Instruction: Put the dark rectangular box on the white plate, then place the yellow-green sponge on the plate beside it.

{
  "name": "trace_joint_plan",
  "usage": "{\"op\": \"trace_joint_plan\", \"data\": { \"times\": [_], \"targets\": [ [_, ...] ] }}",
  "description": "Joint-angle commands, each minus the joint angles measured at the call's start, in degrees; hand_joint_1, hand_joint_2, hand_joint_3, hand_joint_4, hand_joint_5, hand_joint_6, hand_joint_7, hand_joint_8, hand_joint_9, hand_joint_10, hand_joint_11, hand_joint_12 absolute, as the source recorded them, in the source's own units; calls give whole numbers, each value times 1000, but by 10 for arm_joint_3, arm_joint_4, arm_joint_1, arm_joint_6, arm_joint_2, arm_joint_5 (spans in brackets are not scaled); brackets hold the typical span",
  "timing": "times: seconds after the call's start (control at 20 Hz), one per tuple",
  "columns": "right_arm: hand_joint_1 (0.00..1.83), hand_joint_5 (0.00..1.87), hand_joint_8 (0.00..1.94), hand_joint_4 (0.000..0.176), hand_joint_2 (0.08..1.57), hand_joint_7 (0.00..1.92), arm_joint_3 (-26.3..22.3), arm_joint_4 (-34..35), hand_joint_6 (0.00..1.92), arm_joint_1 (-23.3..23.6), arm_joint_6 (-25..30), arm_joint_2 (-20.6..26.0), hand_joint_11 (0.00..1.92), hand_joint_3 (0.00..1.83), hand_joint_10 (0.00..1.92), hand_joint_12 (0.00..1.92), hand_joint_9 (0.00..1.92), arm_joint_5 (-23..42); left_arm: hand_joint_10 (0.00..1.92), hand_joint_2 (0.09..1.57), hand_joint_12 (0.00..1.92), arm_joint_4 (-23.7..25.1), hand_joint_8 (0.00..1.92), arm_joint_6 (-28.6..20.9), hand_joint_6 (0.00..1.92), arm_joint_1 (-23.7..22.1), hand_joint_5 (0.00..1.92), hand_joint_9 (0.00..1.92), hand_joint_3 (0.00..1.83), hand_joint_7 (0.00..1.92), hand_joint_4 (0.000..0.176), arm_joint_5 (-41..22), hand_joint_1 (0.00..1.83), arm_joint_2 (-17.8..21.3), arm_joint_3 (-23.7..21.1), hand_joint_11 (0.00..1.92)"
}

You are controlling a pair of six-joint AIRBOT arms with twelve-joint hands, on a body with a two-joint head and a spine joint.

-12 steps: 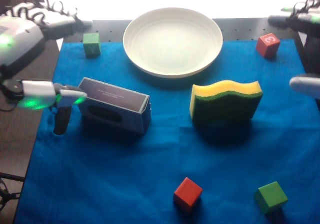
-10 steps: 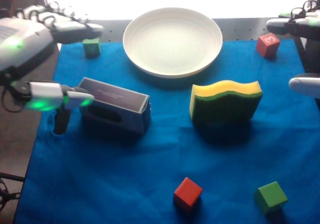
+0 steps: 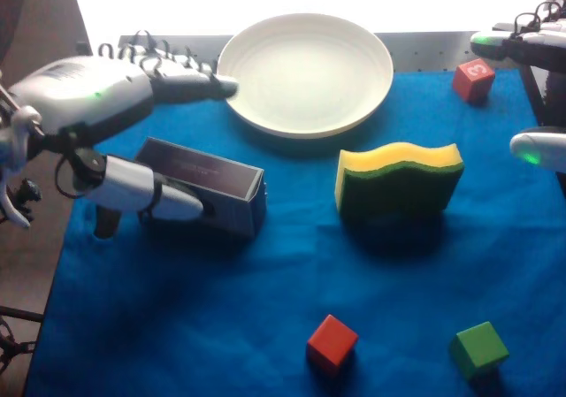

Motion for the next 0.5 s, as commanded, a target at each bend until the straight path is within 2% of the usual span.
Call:
{"op": "trace_joint_plan", "data": {
  "times": [0.0, 0.1, 0.15, 0.2, 0.25, 0.3, 0.35, 0.4, 0.45],
  "targets": [
    [471, 287, 0, 138, 1170, 230, 3, 17, 0, 9, 3, 1, 0, 4, 1, 526, 200, 68, 13, 833, 538, 4, 6, -3, 3, -14, 320, 281, 0, 332, 127, -46, 845, -6, 5, 0],
    [476, 286, 0, 128, 1176, 223, 3, 17, 0, 9, 3, 1, 0, 3, 0, 483, 176, 68, 9, 825, 801, 26, 6, -3, 2, -27, 343, 395, 0, 419, 139, -16, 842, -14, 13, 0],
    [473, 286, 1, 130, 1181, 227, 3, 17, 0, 9, 3, 1, 0, 2, 2, 516, 186, 68, 14, 868, 913, 38, 5, -3, 2, -34, 414, 489, 1, 524, 122, -1, 855, -20, 17, 33],
    [483, 291, 1, 119, 1183, 229, 3, 17, 2, 9, 3, 1, 0, 1, 1, 523, 185, 68, 40, 915, 1046, 48, 16, -3, 8, -40, 555, 633, 2, 688, 73, 10, 910, -26, 22, 88],
    [497, 296, 0, 113, 1183, 225, 3, 17, 2, 9, 3, 1, 0, 1, 1, 488, 166, 68, 150, 1078, 1260, 52, 732, -3, 868, -44, 803, 920, 11, 987, 0, 15, 1154, -29, 25, 235],
    [502, 298, 2, 110, 1184, 230, 3, 17, 2, 9, 4, 1, 0, 1, 2, 481, 166, 68, 473, 1089, 1421, 52, 895, -3, 927, -47, 929, 1080, 15, 1063, 0, 13, 1219, -29, 26, 549],
    [500, 294, 3, 114, 1182, 232, 3, 17, 0, 9, 4, 1, 0, 0, 5, 478, 171, 68, 798, 1079, 1471, 52, 982, -3, 800, -52, 1009, 1085, 11, 1085, 0, 10, 1252, -28, 26, 709],
    [499, 291, 2, 114, 1184, 231, 3, 17, 0, 9, 4, 1, 0, 0, 6, 479, 175, 68, 1134, 1088, 1575, 52, 1127, -3, 691, -59, 1046, 1050, 4, 1046, 0, 6, 1271, -27, 28, 820],
    [498, 292, 3, 115, 1181, 234, 3, 17, 1, 9, 4, 1, 0, 0, 7, 481, 178, 68, 1279, 1098, 1596, 53, 1174, -3, 721, -69, 1019, 1009, 3, 1030, 0, 3, 1274, -26, 31, 831]
  ]
}}
